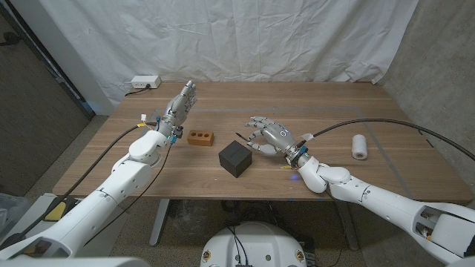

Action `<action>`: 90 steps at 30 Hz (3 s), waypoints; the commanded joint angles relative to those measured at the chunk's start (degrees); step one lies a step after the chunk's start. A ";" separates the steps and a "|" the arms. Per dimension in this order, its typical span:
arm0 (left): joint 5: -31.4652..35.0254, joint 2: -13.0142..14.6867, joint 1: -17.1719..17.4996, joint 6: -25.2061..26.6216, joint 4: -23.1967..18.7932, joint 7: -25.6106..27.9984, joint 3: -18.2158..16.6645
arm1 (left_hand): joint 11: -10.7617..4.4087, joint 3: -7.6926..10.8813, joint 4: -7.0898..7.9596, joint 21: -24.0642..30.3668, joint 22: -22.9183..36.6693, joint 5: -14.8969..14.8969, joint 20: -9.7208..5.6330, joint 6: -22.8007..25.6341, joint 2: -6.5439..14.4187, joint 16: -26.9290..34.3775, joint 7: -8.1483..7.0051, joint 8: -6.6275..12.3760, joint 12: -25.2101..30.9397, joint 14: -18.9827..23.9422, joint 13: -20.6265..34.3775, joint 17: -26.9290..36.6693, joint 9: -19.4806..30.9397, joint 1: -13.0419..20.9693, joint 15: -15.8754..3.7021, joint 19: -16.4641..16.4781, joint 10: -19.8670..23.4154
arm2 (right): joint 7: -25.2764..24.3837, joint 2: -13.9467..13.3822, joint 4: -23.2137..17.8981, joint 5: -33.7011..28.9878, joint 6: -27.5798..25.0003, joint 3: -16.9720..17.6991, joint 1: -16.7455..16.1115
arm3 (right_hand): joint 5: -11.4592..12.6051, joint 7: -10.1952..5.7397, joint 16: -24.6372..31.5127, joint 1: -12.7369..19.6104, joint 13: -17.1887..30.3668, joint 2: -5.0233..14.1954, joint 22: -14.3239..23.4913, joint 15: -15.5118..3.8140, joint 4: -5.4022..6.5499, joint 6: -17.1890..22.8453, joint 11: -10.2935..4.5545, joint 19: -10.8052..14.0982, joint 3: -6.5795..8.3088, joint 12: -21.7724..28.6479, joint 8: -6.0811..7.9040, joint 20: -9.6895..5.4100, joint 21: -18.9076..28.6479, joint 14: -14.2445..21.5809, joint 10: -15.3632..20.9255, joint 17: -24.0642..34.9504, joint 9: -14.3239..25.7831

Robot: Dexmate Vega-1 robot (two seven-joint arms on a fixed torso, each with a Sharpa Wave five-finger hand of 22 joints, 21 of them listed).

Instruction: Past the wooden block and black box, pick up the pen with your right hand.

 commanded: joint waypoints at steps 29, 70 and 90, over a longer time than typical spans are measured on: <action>-1.38 1.31 0.27 -0.96 1.11 -3.11 -0.96 | 0.07 -0.75 -0.01 -0.05 0.31 0.07 -2.20 0.02 0.65 -0.13 0.02 -0.12 -0.06 -0.43 0.17 0.16 0.17 0.58 0.33 -0.54 -0.46 | 7.18 -3.32 -12.39 0.78 -3.26 4.78 -3.59 | -0.49 -4.25 0.07 1.10 0.19 0.79 0.21 -2.38 0.56 4.68 -0.25 1.07 -0.57 -0.40 -0.35 -0.64 0.58 0.51 0.87 0.10 -0.01; -1.94 2.75 1.09 -1.55 0.59 -5.25 -1.30 | 0.08 -1.26 -0.03 -0.04 0.31 0.02 -2.20 0.02 0.95 -0.13 0.04 -0.12 -0.07 -0.60 0.17 0.16 0.17 0.91 0.23 -0.65 -0.64 | 15.52 -4.02 -26.23 5.40 -7.21 14.16 -9.61 | -0.95 -4.27 -0.05 1.41 0.18 1.04 0.25 -2.20 0.99 4.88 -0.19 1.74 -1.19 -0.76 -0.37 -0.63 0.80 0.19 1.40 0.15 0.46; -2.45 3.54 2.49 -2.40 -0.25 -5.97 -2.13 | 0.18 -1.51 -0.03 -0.04 0.31 0.00 -2.37 0.01 1.09 -0.13 0.07 -0.12 -0.04 -0.65 0.17 0.16 0.17 1.06 0.42 -0.71 -0.62 | 19.71 -4.18 -32.25 5.46 -10.02 16.73 -10.67 | -1.15 -4.27 0.02 1.43 0.18 1.31 0.27 -2.22 1.23 4.71 -0.20 2.08 -1.39 -0.81 -0.38 -0.73 0.90 0.42 1.84 0.19 0.70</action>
